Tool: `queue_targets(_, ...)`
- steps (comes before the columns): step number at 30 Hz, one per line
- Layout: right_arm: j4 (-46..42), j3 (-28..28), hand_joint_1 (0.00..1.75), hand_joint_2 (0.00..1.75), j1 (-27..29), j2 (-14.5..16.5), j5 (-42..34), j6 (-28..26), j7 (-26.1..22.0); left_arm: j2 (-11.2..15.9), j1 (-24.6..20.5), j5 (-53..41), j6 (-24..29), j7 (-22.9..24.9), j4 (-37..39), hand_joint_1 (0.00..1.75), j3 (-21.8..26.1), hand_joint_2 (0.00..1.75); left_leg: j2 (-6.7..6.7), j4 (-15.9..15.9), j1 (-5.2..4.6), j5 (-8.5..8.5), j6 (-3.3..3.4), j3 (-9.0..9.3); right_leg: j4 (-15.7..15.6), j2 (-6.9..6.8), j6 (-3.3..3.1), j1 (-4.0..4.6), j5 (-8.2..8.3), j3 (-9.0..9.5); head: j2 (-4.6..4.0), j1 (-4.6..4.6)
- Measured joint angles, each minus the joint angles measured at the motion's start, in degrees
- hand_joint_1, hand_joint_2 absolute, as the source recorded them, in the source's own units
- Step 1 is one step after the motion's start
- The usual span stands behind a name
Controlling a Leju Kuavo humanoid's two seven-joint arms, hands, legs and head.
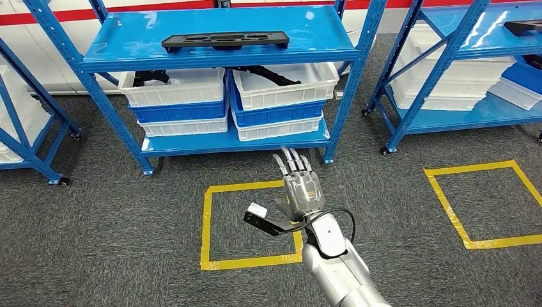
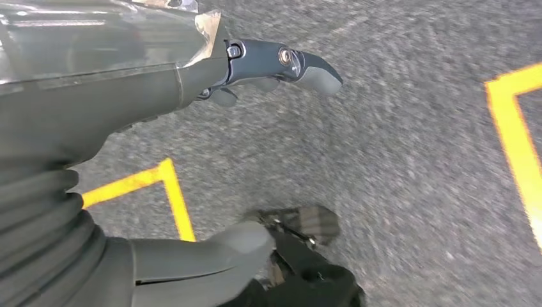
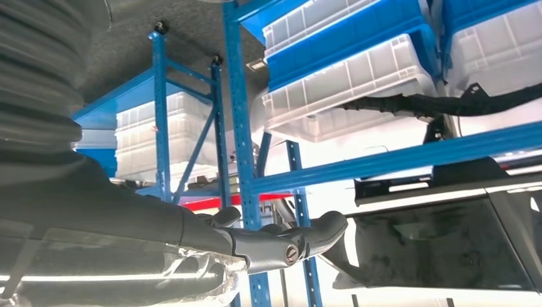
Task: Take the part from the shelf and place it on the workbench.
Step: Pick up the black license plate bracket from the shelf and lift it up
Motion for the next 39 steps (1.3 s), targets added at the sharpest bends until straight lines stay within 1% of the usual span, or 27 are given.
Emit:
queue_targets(2,0.42,0.30,0.00,1.75,-0.62,0.15,-0.25,-0.05,-0.14,-0.11,0.00,0.14,-0.06,-1.06,0.00,0.00,0.05,0.00,0.00,0.00,0.00,0.00,0.00,0.00,0.00,0.00,0.00,0.00,0.00,0.00,0.00,0.00)
queue_targets(7,1.22,0.80,0.00,1.75,-1.43,0.25,-0.42,-0.04,-0.29,-0.34,0.00,0.43,0.49,-1.31,0.00,0.00,0.38,0.00,0.00,0.00,-0.01,0.01,0.00,-0.01,0.00,0.00,0.00,0.00,0.00,0.01,0.00,0.01)
queue_targets(13,2.07,1.05,0.00,1.75,-1.90,0.38,-0.92,-0.45,-0.31,-0.34,0.00,-0.07,-1.16,-1.15,0.00,0.00,0.64,0.00,-0.01,0.03,-0.07,0.01,0.01,-0.01,-0.02,0.00,0.03,-0.05,0.03,0.00,0.00,0.01)
queue_targets(22,3.30,1.15,0.00,1.75,-2.72,0.42,-1.35,-0.59,-0.69,-0.17,-0.01,-0.15,-0.83,-1.15,0.00,0.00,0.80,0.00,-0.03,0.17,-0.40,0.00,0.08,-0.04,-0.06,0.00,0.24,-0.58,0.15,-0.04,0.00,-0.01)
queue_targets(25,3.60,1.25,0.00,1.75,-2.87,0.63,-1.36,-0.59,-0.82,-0.13,-0.02,-0.11,-0.49,-1.00,0.00,0.00,0.84,0.00,-0.03,0.33,-0.48,0.00,0.23,-0.25,-0.17,0.00,0.47,-0.86,0.29,-0.15,0.00,-0.01)
queue_targets(27,3.68,1.41,0.00,1.75,-3.11,0.90,-1.37,-0.60,-0.84,-0.16,-0.05,-0.10,-0.30,-0.89,0.00,0.00,0.86,0.00,0.05,-0.06,-0.28,0.31,0.71,-0.18,-0.15,0.00,0.72,-0.83,0.29,-0.36,0.00,-0.01)
queue_targets(28,3.70,1.49,0.00,1.75,-3.28,0.99,-1.38,-0.64,-0.82,-0.21,-0.08,-0.10,-0.16,-0.89,0.00,0.00,0.86,0.00,0.13,-0.42,-0.10,0.60,1.09,-0.01,0.58,-0.03,0.73,-0.75,-0.09,-0.81,-0.01,0.02)
queue_targets(29,3.70,1.56,0.00,1.75,-3.46,1.05,-1.39,-0.70,-0.78,-0.25,-0.11,-0.10,-0.02,-0.88,0.00,0.00,0.86,0.00,0.22,-0.78,0.11,0.89,1.45,0.15,2.48,-0.06,0.63,-0.70,-0.91,-1.89,-0.01,0.16)
queue_targets(30,3.72,1.60,0.00,1.75,-3.56,1.04,-1.40,-0.76,-0.72,-0.28,-0.12,-0.11,0.12,-0.84,0.00,0.00,0.87,0.00,0.31,-1.02,0.29,1.10,1.71,0.27,5.63,-0.09,0.43,-0.70,-2.14,-3.64,-0.02,0.33)
queue_targets(31,3.76,1.64,0.00,1.75,-3.59,0.98,-1.42,-0.82,-0.64,-0.31,-0.11,-0.12,0.21,-0.78,0.00,0.00,0.87,0.00,0.34,-1.07,0.30,1.18,1.84,0.20,9.82,-0.11,0.27,-0.72,-3.51,-5.94,-0.02,0.50)
queue_targets(32,3.80,1.67,0.00,1.75,-3.50,0.87,-1.43,-0.86,-0.54,-0.32,-0.08,-0.13,0.24,-0.71,0.00,0.00,0.88,0.00,0.36,-1.06,0.33,1.20,1.86,0.12,14.02,-0.11,0.26,-0.75,-4.60,-8.38,-0.02,0.64)
queue_targets(33,3.85,1.69,0.00,1.75,-3.33,0.74,-1.44,-0.88,-0.46,-0.34,-0.05,-0.14,0.25,-0.63,0.00,0.00,0.89,0.00,0.32,-1.04,0.35,1.17,1.81,0.12,16.89,-0.11,0.44,-0.76,-4.98,-10.27,-0.02,0.70)
queue_targets(34,3.88,1.69,0.00,1.75,-3.17,0.60,-1.45,-0.90,-0.40,-0.36,-0.03,-0.15,0.25,-0.53,0.00,0.00,0.89,0.00,0.26,-1.02,0.40,1.10,1.71,0.19,17.61,-0.12,0.82,-0.81,-4.38,-11.22,-0.02,0.73)
queue_targets(35,3.89,1.69,0.00,1.75,-3.07,0.49,-1.47,-0.91,-0.37,-0.37,-0.03,-0.15,0.26,-0.42,0.00,0.00,0.90,0.00,0.18,-0.99,0.49,0.97,1.52,0.34,15.91,-0.13,1.34,-0.90,-2.84,-11.03,-0.02,0.76)
queue_targets(36,3.89,1.69,0.00,1.75,-3.02,0.41,-1.49,-0.93,-0.37,-0.39,-0.03,-0.16,0.29,-0.30,0.00,0.00,0.90,0.00,0.10,-0.96,0.60,0.77,1.21,0.58,12.05,-0.18,1.90,-1.05,-0.54,-9.81,-0.02,0.80)
queue_targets(37,3.90,1.69,0.00,1.75,-3.03,0.34,-1.50,-0.96,-0.37,-0.42,-0.04,-0.18,0.32,-0.21,0.01,0.00,0.91,0.00,0.06,-0.91,0.62,0.51,0.82,0.74,7.74,-0.25,2.26,-1.18,1.60,-8.27,-0.02,0.91)
queue_targets(38,3.92,1.70,0.00,1.75,-3.04,0.29,-1.51,-1.00,-0.37,-0.44,-0.07,-0.19,0.36,-0.15,0.01,0.00,0.92,0.00,-0.01,-0.79,0.55,0.27,0.36,0.79,4.27,-0.24,2.22,-1.18,3.18,-6.91,-0.02,1.02)
queue_targets(39,3.94,1.70,0.00,1.75,-3.02,0.25,-1.51,-1.04,-0.36,-0.46,-0.10,-0.19,0.40,-0.12,0.01,0.00,0.93,0.00,-0.04,-0.70,0.45,0.10,-0.06,0.71,2.06,-0.22,1.80,-1.15,4.07,-6.11,-0.02,1.01)
